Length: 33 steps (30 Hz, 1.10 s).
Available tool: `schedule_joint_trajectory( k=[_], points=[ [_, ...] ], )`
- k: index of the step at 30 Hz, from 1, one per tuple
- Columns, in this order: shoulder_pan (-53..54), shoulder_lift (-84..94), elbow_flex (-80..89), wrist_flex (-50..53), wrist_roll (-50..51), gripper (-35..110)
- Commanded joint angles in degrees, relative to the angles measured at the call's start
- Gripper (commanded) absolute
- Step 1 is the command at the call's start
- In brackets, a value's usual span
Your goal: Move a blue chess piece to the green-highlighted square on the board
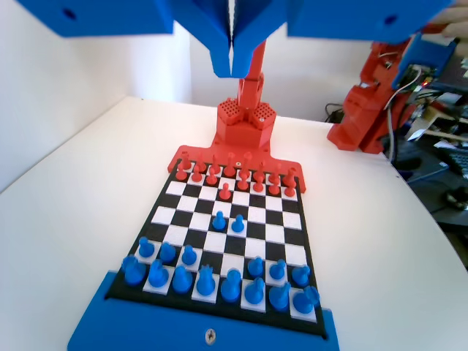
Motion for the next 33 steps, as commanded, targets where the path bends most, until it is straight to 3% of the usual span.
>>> schedule_joint_trajectory(
  k=[1,33],
  points=[
    [-1.23,3.6,1.05,1.23,-0.53,1],
    [1.58,13.36,3.43,0.26,-0.35,6]
  ],
)
